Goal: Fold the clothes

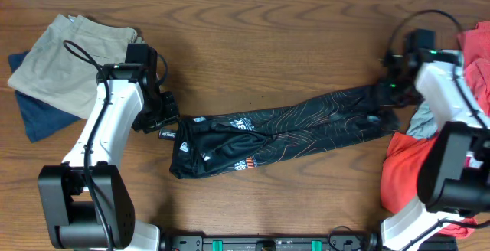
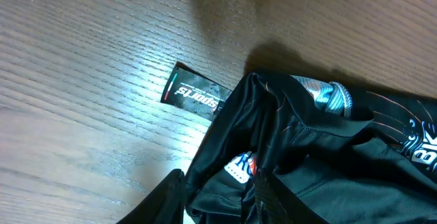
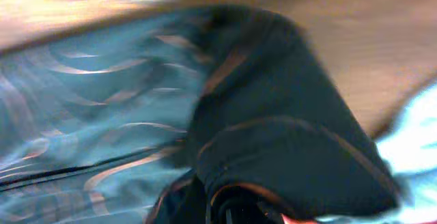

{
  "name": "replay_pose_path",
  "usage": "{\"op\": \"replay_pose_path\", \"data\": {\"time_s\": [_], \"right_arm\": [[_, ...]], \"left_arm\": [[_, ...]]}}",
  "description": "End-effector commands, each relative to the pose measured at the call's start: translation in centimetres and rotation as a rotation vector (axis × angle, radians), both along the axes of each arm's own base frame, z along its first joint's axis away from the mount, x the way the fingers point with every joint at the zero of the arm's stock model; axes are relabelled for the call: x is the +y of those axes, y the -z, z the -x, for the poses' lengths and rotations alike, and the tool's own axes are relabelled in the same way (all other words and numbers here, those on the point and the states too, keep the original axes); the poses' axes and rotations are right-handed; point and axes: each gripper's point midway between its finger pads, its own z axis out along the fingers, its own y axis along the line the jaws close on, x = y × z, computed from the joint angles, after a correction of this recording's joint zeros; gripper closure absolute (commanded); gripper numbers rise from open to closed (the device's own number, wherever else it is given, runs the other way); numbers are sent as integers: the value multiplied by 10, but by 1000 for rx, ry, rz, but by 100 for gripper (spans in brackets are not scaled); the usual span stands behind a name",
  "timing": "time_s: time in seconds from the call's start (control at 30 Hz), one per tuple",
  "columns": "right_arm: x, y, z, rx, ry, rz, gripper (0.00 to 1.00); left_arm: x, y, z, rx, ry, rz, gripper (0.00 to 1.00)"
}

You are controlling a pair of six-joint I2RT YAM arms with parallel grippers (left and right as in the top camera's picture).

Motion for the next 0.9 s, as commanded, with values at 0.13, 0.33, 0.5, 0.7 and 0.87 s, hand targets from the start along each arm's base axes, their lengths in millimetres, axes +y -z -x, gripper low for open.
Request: {"op": "replay_pose_path", "data": {"time_s": [0.13,0.33,0.5,0.7,0.87], "right_arm": [[74,-1,11,49,-136,-21,99],[118,-1,24,75,-259,-31,99],[142,0,32,82,-330,-27,99],[156,0,41,101,-375,-23,98],[159,0,50,131,-394,-17,99]], "left_arm": [[1,1,2,7,-11,-1,65],[1,1,2,7,-11,-1,65],[1,1,2,6,-11,-1,65],[1,1,2,6,-10,-2,65],[1,1,1,3,-10,-2,65]]}}
